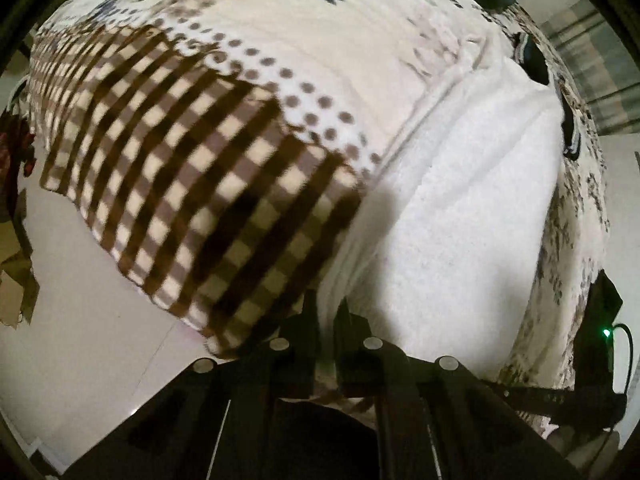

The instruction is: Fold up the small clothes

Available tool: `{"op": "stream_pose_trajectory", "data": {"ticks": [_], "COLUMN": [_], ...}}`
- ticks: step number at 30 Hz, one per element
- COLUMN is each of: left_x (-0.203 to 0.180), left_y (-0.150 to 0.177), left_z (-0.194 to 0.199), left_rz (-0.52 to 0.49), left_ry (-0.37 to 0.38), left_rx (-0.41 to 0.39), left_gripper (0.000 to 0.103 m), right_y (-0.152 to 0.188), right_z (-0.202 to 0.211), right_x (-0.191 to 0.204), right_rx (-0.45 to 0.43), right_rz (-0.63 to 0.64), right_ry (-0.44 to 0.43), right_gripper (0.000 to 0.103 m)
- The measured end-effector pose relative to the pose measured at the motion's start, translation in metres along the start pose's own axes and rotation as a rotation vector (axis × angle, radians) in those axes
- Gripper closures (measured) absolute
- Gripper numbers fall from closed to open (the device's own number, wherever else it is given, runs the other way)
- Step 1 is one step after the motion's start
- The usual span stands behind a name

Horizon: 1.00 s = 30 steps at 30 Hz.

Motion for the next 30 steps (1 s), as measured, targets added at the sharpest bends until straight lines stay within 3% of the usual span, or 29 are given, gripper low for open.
{"op": "stream_pose_trajectory", "data": {"ticks": [4,7,8,10,12,15,18,21,25,27,28,29,30], "left_x": [0.02,0.013,0.008,-0.003,-0.016,-0.053,-0.108,-0.159,-0.217,-0.233,-0.238,-0.244,-0.244], "left_y": [0.003,-0.001,-0.004,-0.014,-0.029,-0.072,-0.135,-0.191,-0.257,-0.276,-0.283,-0.289,-0.294], "left_z": [-0.014,-0.01,0.0,0.023,0.041,0.06,0.046,0.01,-0.057,-0.086,-0.098,-0.104,-0.106], "left_rz": [0.029,0.049,0.039,0.017,-0.006,-0.056,-0.122,-0.197,-0.265,-0.304,-0.32,-0.328,-0.33], "left_ry": [0.012,0.033,0.04,0.049,0.071,0.142,0.229,0.258,0.295,0.296,0.29,0.293,0.3], "left_rx": [0.07,0.105,0.09,0.055,0.023,-0.066,-0.122,-0.144,-0.108,-0.072,-0.063,-0.057,-0.057], "left_gripper": [0.094,0.09,0.087,0.078,0.057,0.042,0.042,0.042,0.042,0.047,0.06,0.098,0.097], "right_y": [0.009,0.001,-0.002,-0.009,-0.015,-0.031,-0.062,-0.114,-0.182,-0.22,-0.241,-0.254,-0.27], "right_z": [-0.012,-0.028,-0.028,-0.019,0.0,0.039,0.079,0.115,0.152,0.164,0.174,0.175,0.177], "right_x": [0.001,-0.003,-0.005,-0.009,-0.016,-0.028,-0.037,-0.04,-0.052,-0.06,-0.066,-0.067,-0.07], "right_rx": [0.017,0.039,0.048,0.07,0.042,-0.022,-0.115,-0.215,-0.366,-0.419,-0.437,-0.448,-0.46], "right_rz": [0.035,0.048,0.035,0.003,-0.021,-0.028,-0.036,-0.072,-0.113,-0.151,-0.173,-0.189,-0.212], "right_ry": [0.02,0.029,0.006,-0.068,-0.127,-0.178,-0.201,-0.214,-0.232,-0.255,-0.283,-0.309,-0.342], "right_gripper": [0.098,0.093,0.089,0.061,0.044,0.041,0.038,0.038,0.038,0.038,0.038,0.038,0.038]}}
Point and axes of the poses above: each gripper's, at about its wrist camera, not at the fingertips, and z roughly against the way its jaws point, x to its left, y to its underside, the point moved 5 cm from there along -z, roughly the way its jaws point, and after that the axes turned 4 degrees about -x, right-handed, at the moved point
